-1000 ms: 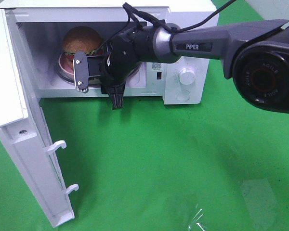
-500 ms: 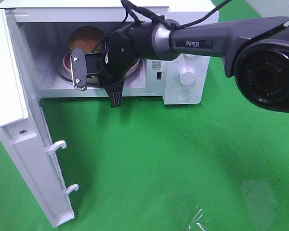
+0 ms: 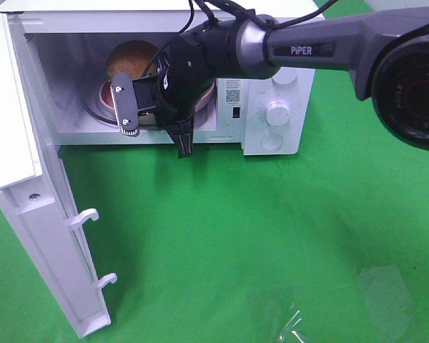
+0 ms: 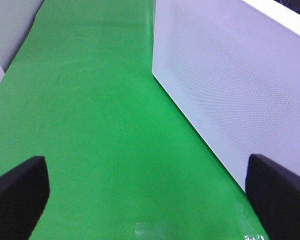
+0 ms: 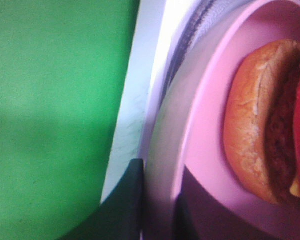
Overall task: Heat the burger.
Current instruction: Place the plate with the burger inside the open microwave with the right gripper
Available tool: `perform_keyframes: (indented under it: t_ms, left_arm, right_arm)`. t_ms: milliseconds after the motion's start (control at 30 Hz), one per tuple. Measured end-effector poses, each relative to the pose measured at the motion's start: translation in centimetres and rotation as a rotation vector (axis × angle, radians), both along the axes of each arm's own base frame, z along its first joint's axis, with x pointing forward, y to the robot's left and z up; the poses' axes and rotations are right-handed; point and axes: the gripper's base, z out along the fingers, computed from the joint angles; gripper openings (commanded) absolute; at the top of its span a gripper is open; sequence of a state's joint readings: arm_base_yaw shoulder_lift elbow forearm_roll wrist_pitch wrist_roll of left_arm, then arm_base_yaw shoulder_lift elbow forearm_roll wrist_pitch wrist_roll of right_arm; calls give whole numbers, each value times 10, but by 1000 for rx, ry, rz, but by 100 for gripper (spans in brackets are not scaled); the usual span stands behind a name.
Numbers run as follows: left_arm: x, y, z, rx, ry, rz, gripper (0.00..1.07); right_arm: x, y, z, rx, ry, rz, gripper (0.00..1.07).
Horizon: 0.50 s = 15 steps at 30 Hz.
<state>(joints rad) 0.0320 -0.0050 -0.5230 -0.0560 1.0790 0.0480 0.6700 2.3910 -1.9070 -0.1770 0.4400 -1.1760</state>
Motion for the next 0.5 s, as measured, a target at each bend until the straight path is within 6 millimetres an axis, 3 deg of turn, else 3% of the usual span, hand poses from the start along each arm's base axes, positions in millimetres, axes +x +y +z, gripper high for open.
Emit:
perform_keyframes:
  t_ms: [500]
  left_arm:
    - [0, 0, 0, 0, 0, 0, 100]
  right_arm:
    - [-31, -17, 3, -30, -32, 90, 0]
